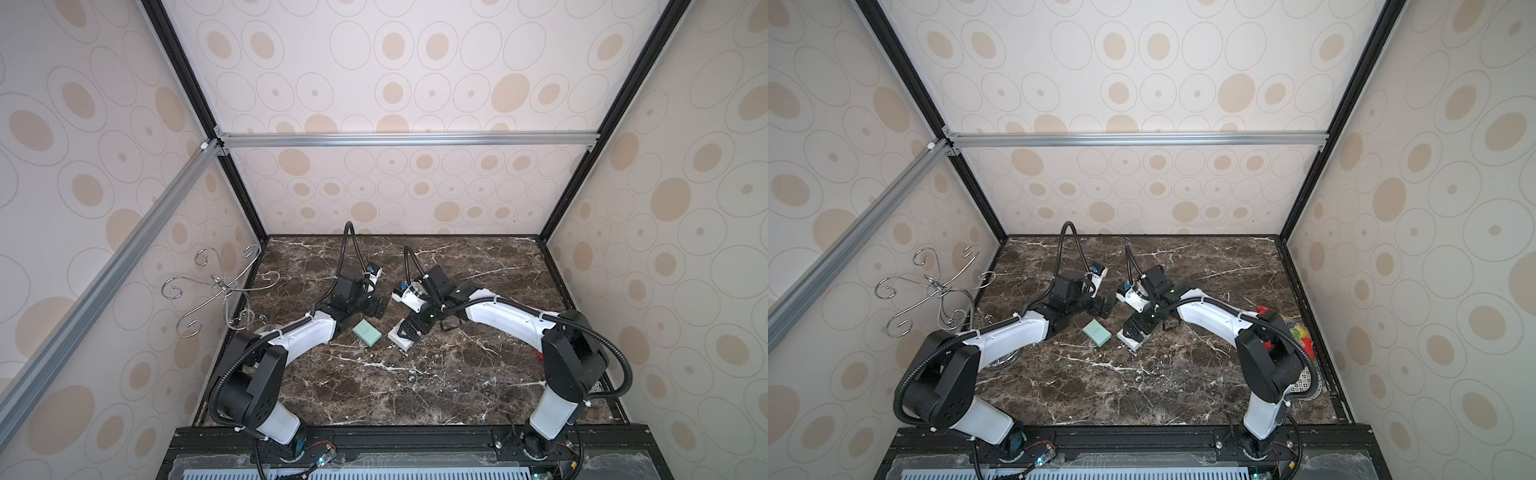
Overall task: Take the rings out of the lift-off lid box
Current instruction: Pick up the jewelry box from the center of the board.
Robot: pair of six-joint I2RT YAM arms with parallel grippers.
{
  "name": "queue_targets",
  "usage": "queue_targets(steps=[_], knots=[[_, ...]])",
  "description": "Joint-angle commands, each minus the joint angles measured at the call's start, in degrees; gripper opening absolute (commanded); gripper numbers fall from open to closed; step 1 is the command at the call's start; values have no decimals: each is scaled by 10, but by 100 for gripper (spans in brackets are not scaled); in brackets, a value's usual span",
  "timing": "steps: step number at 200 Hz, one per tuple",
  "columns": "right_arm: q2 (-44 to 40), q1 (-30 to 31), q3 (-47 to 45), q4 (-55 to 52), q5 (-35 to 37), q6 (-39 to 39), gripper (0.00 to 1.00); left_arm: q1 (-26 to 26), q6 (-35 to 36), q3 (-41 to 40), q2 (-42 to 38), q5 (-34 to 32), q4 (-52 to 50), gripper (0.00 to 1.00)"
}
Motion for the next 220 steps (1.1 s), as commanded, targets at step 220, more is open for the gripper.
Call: queue_targets(steps=[220], knots=[[103,35,-13,63,98,79,91,3,4,10,13,7,31,100]])
